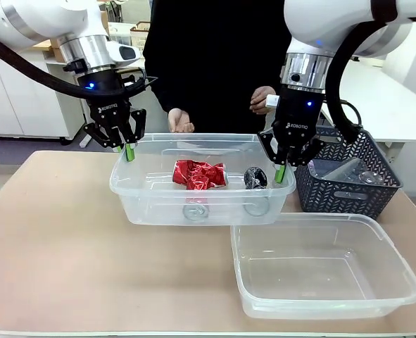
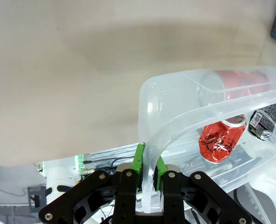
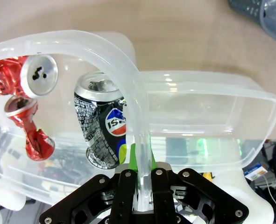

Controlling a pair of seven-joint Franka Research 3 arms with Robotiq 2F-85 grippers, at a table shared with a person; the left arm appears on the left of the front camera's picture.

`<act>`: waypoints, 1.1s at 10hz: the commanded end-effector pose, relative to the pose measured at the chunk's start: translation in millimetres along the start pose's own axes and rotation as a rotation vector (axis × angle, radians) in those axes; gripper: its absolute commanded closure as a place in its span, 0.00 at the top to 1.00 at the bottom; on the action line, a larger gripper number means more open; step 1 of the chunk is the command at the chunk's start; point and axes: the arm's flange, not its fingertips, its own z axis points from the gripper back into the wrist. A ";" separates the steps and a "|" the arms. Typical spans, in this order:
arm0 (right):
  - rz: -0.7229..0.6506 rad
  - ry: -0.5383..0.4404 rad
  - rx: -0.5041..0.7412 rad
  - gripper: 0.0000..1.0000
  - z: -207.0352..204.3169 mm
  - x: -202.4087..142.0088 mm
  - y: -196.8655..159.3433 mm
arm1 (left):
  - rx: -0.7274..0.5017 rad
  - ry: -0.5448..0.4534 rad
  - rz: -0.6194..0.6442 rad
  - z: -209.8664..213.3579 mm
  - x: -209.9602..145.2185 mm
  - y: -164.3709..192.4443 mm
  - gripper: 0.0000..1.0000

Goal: Sort the waste into each basket.
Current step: Offer the picked Organizing box to the human.

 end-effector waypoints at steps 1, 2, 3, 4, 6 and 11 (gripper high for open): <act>0.020 -0.008 0.041 0.06 0.4 -0.8 -0.8 | 0.011 0.000 -0.005 -0.3 -0.9 -0.8 0.09; 0.020 -0.008 0.041 0.06 0.4 -0.8 -0.8 | 0.011 0.000 -0.005 -0.3 -0.9 -0.8 0.09; 0.020 -0.008 0.041 0.06 0.4 -0.8 -0.8 | 0.011 0.000 -0.005 -0.3 -0.9 -0.8 0.09; 0.020 -0.008 0.041 0.06 0.4 -0.8 -0.8 | 0.011 0.000 -0.005 -0.3 -0.9 -0.8 0.09; 0.000 0.000 0.000 0.06 0.0 0.0 0.0 | 0.000 0.000 0.000 0.0 0.0 0.0 0.09; 0.005 0.052 -0.038 0.06 37.8 140.6 13.2 | -0.015 -0.099 0.061 38.6 122.9 -7.9 0.09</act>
